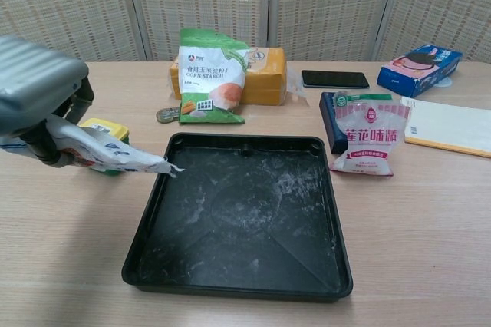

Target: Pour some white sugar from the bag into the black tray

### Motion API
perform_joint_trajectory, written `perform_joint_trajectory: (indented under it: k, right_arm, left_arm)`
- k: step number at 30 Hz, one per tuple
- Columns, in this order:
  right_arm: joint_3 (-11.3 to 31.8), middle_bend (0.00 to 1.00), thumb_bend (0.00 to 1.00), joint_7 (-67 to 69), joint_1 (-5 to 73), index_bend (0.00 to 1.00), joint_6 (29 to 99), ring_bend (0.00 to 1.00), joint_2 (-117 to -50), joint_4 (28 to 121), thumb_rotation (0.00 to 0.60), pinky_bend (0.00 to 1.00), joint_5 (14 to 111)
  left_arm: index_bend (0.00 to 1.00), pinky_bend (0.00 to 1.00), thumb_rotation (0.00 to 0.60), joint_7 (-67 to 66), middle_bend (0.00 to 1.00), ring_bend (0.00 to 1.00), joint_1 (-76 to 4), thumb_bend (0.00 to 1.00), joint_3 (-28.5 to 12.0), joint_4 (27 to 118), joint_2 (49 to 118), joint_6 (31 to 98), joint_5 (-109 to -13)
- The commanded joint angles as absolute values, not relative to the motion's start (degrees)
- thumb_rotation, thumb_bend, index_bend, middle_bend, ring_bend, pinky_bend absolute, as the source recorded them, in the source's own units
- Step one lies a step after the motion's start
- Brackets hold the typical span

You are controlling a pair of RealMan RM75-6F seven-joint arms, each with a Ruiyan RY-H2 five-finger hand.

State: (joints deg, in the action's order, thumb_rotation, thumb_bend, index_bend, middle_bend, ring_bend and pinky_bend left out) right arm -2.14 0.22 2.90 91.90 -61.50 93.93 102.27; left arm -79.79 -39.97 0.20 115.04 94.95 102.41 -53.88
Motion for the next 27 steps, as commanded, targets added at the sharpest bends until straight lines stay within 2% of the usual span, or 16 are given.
perform_joint_trajectory:
  k: [1, 27]
  right_arm:
    - [-2.1, 0.0, 0.19, 0.28, 2.85, 0.0, 92.03, 0.0, -61.48, 93.91, 0.6, 0.0, 102.2]
    - [-2.03, 0.0, 0.19, 0.35, 2.84, 0.0, 92.07, 0.0, -61.46, 93.95, 0.6, 0.0, 102.08]
  left_arm:
    - [0.8, 1.0, 0.6, -81.71, 0.84, 1.0, -39.78, 0.25, 1.12, 113.12, 96.21, 103.04, -56.83]
    - [0.8, 1.0, 0.6, -82.68, 0.85, 1.0, -36.01, 0.25, 0.91, 107.68, 97.3, 99.01, -65.85]
